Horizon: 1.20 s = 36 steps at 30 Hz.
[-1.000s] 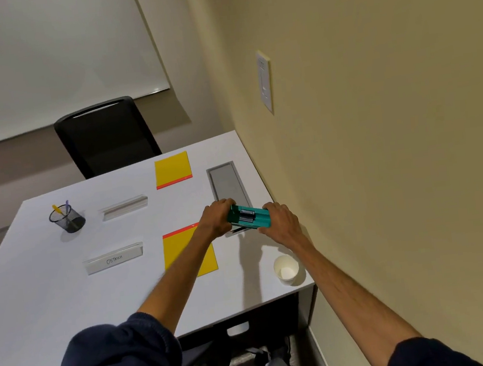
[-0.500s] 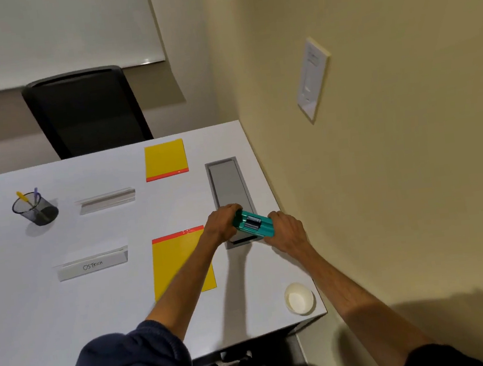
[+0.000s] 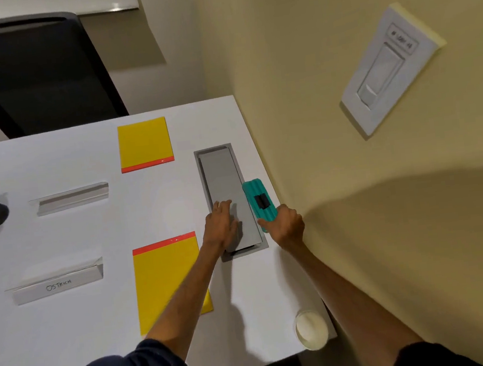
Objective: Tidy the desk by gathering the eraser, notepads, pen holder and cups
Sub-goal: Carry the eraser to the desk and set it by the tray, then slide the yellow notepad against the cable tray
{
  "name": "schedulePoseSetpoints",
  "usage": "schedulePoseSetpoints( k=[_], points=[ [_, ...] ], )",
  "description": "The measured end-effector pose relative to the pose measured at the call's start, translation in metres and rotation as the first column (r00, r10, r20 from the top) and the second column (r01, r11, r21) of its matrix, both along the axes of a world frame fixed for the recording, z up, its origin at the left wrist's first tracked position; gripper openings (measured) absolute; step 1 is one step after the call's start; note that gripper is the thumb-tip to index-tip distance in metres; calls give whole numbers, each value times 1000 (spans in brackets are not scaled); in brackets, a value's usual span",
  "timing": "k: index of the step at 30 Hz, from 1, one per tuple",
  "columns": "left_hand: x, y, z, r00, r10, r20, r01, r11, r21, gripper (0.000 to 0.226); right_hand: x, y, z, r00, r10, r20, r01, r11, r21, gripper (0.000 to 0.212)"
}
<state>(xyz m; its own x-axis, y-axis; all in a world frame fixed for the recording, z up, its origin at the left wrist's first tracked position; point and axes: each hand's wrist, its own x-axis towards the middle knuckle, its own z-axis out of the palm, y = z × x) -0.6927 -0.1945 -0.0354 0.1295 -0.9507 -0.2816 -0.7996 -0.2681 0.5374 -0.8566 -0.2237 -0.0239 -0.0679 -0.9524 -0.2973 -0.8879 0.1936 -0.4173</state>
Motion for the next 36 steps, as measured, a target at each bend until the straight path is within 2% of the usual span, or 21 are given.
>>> schedulePoseSetpoints(
  k=[3,14,23,30,36],
  points=[
    [3,-3,-14,1000,3,-21,-3,1000,26,59,11,-12,-10,995,-41,92,43,999,-19,63],
    [16,-24,-48,997,-71,-12,72,995,70,75,26,-55,-32,994,-12,-107,10,1000,-11,70],
    [13,-26,-57,997,-59,44,53,991,126,75,26,-61,-42,986,14,-167,-11,1000,17,72],
    [5,-23,-55,1000,-3,20,0,991,135,73,23,-62,-43,989,57,-134,-52,998,37,72],
    [2,-5,-46,1000,-9,-23,13,987,160,73,23,-43,-34,994,79,-81,-77,996,35,88]
  ],
)
